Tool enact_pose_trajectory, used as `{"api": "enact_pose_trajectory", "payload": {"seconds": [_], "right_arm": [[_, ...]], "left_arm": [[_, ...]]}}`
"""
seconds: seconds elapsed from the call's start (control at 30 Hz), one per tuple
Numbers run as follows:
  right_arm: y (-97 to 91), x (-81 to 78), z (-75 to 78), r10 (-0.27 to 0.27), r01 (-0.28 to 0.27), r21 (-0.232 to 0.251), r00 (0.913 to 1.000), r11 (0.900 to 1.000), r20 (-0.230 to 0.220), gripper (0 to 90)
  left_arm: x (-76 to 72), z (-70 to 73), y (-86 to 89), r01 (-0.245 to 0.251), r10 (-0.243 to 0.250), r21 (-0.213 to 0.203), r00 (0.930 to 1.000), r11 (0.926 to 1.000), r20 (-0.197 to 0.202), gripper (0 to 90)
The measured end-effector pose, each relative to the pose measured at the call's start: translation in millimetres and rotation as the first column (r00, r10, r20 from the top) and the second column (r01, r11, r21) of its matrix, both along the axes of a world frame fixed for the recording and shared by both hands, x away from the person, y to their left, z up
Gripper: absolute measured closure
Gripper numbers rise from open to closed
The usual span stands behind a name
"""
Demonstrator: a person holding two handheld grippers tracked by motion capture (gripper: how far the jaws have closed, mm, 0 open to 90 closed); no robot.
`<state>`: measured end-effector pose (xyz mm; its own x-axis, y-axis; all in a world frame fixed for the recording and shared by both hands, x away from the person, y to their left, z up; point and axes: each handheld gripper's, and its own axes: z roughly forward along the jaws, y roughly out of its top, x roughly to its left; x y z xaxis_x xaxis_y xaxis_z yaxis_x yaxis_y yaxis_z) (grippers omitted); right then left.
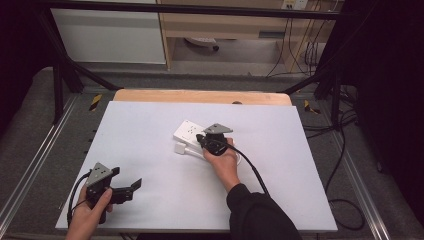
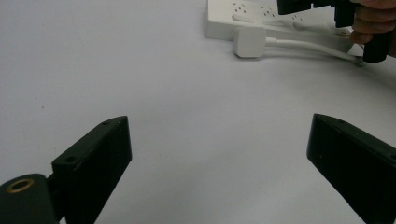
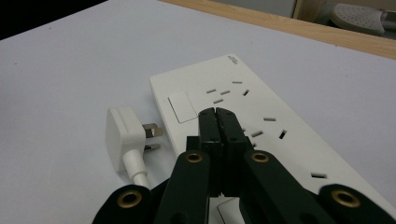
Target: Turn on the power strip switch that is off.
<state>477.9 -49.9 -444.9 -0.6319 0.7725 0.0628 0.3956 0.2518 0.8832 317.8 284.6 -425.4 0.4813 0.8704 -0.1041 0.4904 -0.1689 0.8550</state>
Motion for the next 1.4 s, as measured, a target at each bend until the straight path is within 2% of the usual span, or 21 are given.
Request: {"api": "enact_pose_trajectory", "payload": {"seconds": [1.4], "right_arm": [[-0.1, -3.8, -5.3, -0.008, 0.008, -0.025, 0.9998, 0.9997, -0.016, 90.0]], "left_arm": [[-0.2, 0.2, 0.4, 0.004, -0.004, 0.002, 1.0, 1.0, 0.002, 6.6]]}}
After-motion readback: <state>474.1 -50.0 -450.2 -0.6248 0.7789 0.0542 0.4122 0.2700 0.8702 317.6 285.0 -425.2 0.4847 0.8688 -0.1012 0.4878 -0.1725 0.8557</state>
